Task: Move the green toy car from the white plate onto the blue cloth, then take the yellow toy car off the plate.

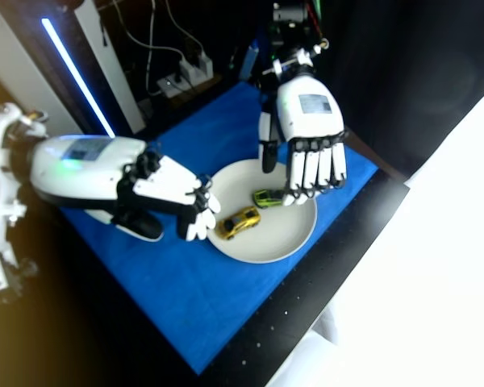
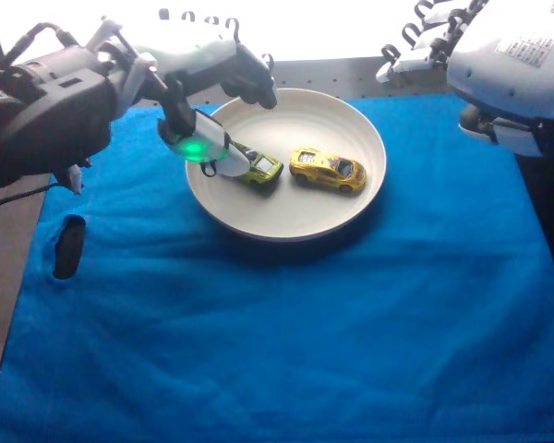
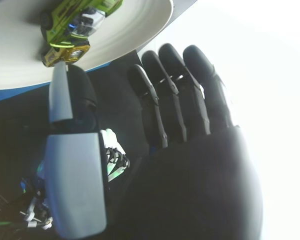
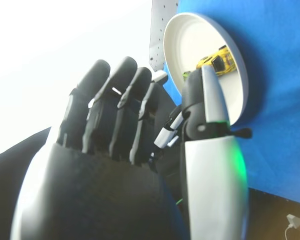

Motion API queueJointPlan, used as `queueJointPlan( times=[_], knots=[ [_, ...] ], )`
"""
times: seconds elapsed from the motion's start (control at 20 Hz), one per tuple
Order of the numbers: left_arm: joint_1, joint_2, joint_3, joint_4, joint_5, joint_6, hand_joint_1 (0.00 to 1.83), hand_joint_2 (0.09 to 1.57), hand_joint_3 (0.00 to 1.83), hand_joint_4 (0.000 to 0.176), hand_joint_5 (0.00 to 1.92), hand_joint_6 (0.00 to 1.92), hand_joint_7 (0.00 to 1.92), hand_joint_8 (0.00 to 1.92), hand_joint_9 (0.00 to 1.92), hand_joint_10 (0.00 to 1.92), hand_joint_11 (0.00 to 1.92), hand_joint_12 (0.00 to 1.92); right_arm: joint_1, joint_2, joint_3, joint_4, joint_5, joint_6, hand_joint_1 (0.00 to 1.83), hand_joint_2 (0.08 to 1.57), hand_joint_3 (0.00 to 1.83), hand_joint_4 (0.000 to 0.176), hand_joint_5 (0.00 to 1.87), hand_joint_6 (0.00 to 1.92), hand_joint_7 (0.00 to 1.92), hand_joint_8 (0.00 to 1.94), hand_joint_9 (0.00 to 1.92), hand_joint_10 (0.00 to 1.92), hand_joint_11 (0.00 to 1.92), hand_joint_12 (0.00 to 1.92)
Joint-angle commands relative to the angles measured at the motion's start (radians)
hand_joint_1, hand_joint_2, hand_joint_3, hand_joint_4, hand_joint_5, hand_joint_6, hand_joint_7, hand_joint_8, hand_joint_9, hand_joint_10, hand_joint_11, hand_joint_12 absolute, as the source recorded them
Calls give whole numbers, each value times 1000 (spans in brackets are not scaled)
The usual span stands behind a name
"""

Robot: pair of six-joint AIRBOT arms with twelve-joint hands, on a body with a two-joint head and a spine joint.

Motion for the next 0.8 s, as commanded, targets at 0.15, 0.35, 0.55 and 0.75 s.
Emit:
queueJointPlan(
  times=[0.15,0.35,0.55,0.75],
  knots=[
    [-19,-28,26,20,-45,-3,1155,937,0,0,698,87,651,55,376,729,69,1557,16,-2,3,4,119,-7,1307,1043,1,0,665,110,790,169,574,814,245,1594],
    [-19,-37,35,35,-17,-2,1243,937,1,0,705,46,679,47,394,723,91,1546,16,-2,3,4,119,-7,1307,1052,1,0,671,112,781,167,557,895,319,1621],
    [-16,-47,42,41,-3,-2,1250,944,3,0,715,39,690,46,404,718,85,1566,16,-2,2,4,119,-7,1323,1053,1,0,680,121,773,170,534,914,304,1633],
    [-13,-64,58,41,8,-2,1305,981,4,0,776,20,715,52,372,778,65,1590,16,-2,2,4,119,-7,1380,1039,0,0,696,136,786,194,530,933,268,1616]
  ],
)
